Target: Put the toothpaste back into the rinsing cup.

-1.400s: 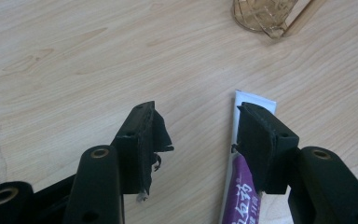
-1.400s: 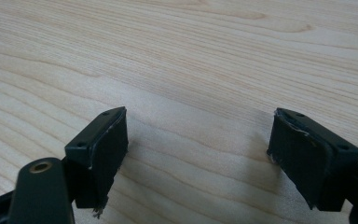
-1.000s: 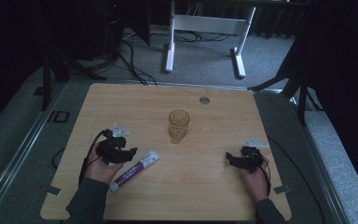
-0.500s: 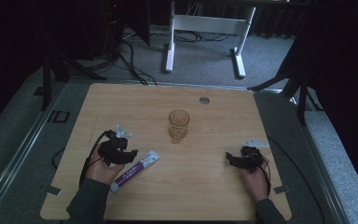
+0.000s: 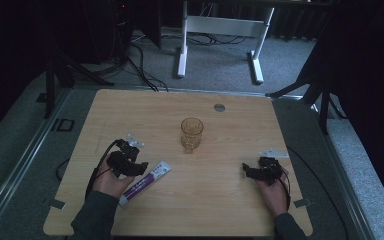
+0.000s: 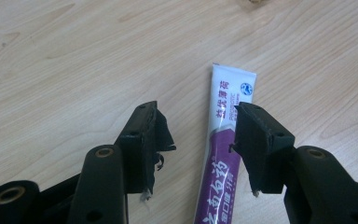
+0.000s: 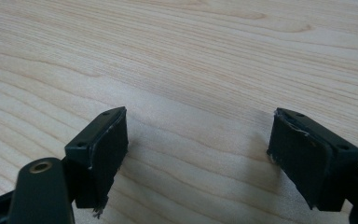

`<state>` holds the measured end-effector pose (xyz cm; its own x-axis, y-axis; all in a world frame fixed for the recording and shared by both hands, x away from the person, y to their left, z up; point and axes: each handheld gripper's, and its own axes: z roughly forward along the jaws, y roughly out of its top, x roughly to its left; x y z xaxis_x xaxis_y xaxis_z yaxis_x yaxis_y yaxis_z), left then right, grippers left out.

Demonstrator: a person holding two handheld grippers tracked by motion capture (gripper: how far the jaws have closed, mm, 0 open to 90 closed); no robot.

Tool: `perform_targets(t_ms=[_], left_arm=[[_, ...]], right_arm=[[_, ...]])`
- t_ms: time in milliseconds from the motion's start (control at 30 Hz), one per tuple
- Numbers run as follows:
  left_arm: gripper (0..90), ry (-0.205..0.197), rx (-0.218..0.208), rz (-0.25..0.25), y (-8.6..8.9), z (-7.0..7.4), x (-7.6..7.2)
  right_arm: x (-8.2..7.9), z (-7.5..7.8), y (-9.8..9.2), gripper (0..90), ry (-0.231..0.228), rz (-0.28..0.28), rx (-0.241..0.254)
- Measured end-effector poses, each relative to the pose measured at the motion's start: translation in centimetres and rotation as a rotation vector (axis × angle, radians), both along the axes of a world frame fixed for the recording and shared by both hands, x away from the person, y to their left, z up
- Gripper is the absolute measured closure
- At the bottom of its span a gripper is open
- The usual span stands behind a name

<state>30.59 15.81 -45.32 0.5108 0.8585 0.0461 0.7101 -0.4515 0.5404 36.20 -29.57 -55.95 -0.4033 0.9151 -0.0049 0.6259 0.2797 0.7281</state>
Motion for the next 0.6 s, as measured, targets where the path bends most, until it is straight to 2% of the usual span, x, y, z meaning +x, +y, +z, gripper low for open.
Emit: perform_targets(t_ms=[600], left_arm=[[51.2, 0.06, 0.047, -0.015, -0.69, -0.65, 0.28]], right_arm=[[0.0, 0.0, 0.0, 19.5, 0.0, 0.0, 0.0]])
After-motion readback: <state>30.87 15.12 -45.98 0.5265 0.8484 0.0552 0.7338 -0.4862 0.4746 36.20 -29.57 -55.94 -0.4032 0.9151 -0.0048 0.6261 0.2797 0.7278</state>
